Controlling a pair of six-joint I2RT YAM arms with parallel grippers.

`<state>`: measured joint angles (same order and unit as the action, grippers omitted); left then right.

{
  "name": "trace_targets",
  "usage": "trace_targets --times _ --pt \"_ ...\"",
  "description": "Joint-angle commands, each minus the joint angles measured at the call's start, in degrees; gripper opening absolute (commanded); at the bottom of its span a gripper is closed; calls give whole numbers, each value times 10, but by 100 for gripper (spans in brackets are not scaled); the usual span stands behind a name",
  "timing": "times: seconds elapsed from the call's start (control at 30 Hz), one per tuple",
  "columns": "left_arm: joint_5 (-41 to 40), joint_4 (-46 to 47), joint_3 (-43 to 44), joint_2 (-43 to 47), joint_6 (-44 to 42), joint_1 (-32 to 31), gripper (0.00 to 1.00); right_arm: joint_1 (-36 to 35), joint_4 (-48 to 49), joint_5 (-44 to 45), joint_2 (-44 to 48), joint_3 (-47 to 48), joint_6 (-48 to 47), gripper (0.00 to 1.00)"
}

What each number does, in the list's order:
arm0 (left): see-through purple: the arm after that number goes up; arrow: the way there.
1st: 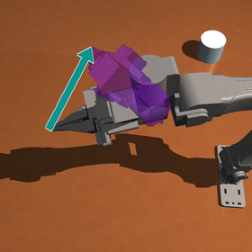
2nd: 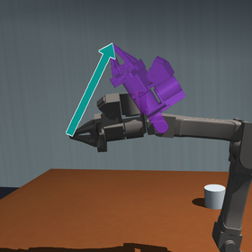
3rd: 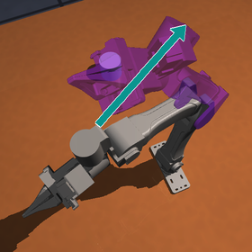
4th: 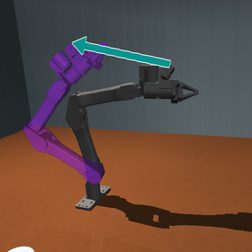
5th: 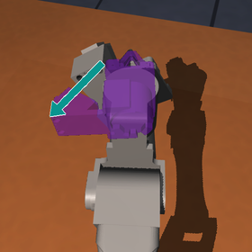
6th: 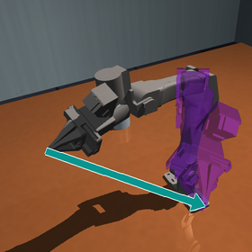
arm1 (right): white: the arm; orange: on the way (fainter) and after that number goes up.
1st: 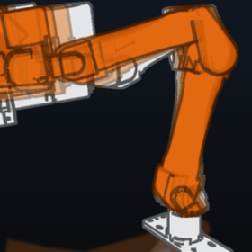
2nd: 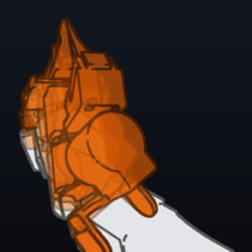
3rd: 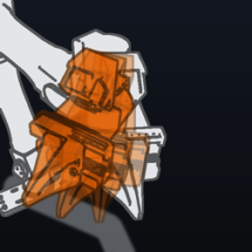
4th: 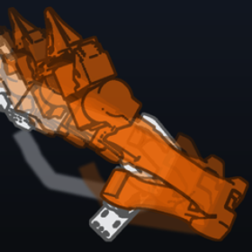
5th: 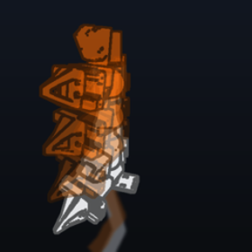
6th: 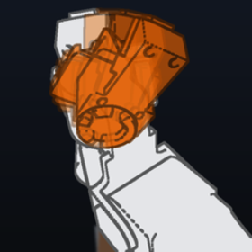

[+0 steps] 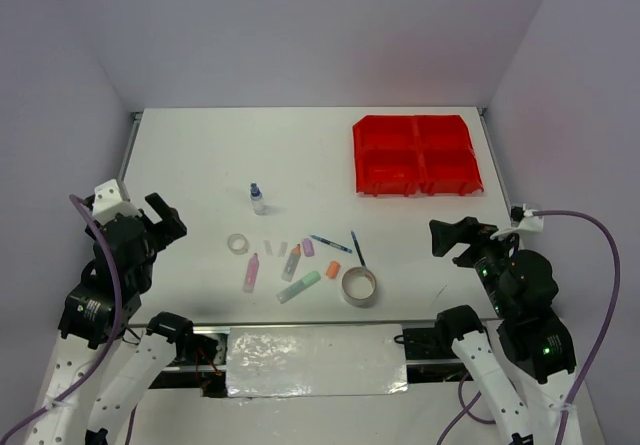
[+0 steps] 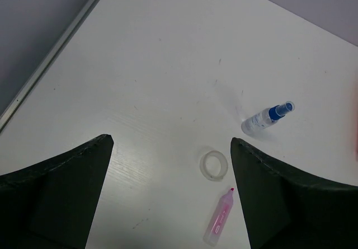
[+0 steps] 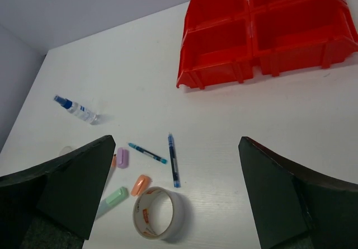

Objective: Sort the stationery into containers
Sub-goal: Pick up the stationery from the corner of the board.

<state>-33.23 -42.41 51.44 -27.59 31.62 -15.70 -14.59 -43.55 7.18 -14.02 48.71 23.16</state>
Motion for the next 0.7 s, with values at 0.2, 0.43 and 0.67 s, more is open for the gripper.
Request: trace_targets --times 0.2,0.43,0.67 --pt "5 21 16 16 0 -3 99 3 14 -4 10 4 -2 100" --pt "7 22 14 12 -1 -3 99 1 13 -9 -39 -5 0 100" --pt "26 29 12 -2 -8 -2 99 -46 10 -24 -197 -33 20 100"
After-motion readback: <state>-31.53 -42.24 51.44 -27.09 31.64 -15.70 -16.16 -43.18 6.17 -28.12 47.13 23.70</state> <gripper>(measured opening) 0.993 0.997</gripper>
